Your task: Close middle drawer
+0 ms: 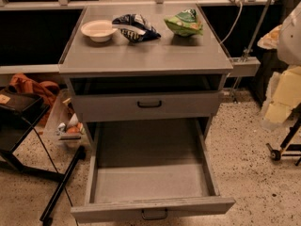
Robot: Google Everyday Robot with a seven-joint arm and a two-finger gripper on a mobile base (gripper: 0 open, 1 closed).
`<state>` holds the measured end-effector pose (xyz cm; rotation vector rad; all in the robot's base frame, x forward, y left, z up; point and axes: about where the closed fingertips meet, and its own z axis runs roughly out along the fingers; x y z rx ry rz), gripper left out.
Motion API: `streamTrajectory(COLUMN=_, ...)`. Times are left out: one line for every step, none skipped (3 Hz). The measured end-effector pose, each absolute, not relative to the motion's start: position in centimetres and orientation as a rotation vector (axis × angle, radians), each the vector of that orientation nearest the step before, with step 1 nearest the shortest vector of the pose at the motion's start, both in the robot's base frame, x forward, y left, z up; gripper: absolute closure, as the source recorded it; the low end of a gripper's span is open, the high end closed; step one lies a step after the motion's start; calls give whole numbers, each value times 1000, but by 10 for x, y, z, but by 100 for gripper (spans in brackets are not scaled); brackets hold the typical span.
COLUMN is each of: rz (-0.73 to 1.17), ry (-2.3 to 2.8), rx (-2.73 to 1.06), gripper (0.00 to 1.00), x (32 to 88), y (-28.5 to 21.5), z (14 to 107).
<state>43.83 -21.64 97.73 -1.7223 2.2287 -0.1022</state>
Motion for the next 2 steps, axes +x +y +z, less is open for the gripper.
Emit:
streamTrajectory(rz=-102, ry=2229, rx=-1722, gripper=0, x=438, y=-216, z=977)
streamTrajectory(rz=-92, ry=2191, rx=-1742, gripper=0, x=444, y=-212, z=974)
